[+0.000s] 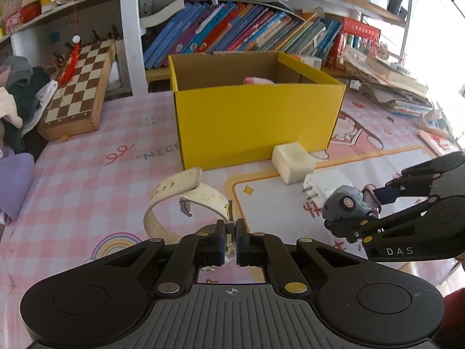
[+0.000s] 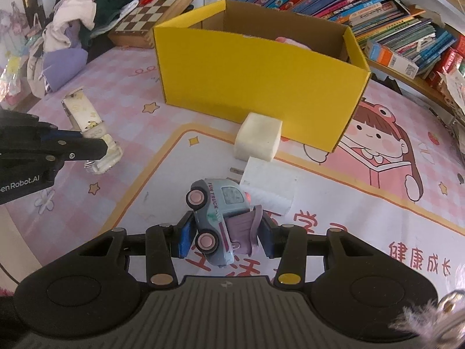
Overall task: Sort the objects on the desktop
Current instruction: 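Grasp the white watch with the left gripper while the right gripper grasps the grey toy car, then lift the watch and toy car and carry both over the yellow box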
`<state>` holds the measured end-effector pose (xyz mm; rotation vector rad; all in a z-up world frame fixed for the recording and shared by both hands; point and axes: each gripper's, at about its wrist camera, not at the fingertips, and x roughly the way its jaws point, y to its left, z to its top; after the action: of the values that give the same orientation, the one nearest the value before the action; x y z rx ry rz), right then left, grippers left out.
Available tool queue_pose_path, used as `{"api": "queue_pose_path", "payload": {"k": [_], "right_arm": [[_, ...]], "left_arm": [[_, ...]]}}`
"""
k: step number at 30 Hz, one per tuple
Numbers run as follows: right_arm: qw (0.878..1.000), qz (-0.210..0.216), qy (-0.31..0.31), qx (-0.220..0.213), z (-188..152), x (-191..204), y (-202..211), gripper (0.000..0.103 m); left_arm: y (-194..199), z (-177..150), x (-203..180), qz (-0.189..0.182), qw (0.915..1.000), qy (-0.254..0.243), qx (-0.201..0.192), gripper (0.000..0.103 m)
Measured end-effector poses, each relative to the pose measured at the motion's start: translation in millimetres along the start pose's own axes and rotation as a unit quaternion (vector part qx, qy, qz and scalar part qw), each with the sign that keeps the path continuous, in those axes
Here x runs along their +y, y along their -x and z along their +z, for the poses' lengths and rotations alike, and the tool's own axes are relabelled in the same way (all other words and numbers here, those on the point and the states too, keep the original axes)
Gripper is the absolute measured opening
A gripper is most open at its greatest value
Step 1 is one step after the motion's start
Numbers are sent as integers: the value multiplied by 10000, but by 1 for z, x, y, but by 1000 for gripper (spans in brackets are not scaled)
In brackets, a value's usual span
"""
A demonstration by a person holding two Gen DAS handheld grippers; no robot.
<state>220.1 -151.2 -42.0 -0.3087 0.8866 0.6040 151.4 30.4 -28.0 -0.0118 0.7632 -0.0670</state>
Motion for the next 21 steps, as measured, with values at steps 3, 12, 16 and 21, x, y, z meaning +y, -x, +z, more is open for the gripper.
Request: {"api": "queue_pose_path", "payload": {"k": [3, 12, 16, 21], "right_arm": [[10000, -17, -44, -58, 1, -5, 4, 43], [9994, -33, -16, -350, 10, -18, 19, 43], [9986, -17, -22, -529, 20, -27, 26, 43], [9964, -15, -25, -842, 38, -43, 36, 43]], "left_arm": [[3, 2, 0, 5, 10000, 65, -52, 5], [17, 17, -11, 73, 9992, -19, -401, 5], [22, 28, -17, 108, 9979, -163, -621, 5], [27, 48, -22, 146, 9955, -318, -879, 5]]}}
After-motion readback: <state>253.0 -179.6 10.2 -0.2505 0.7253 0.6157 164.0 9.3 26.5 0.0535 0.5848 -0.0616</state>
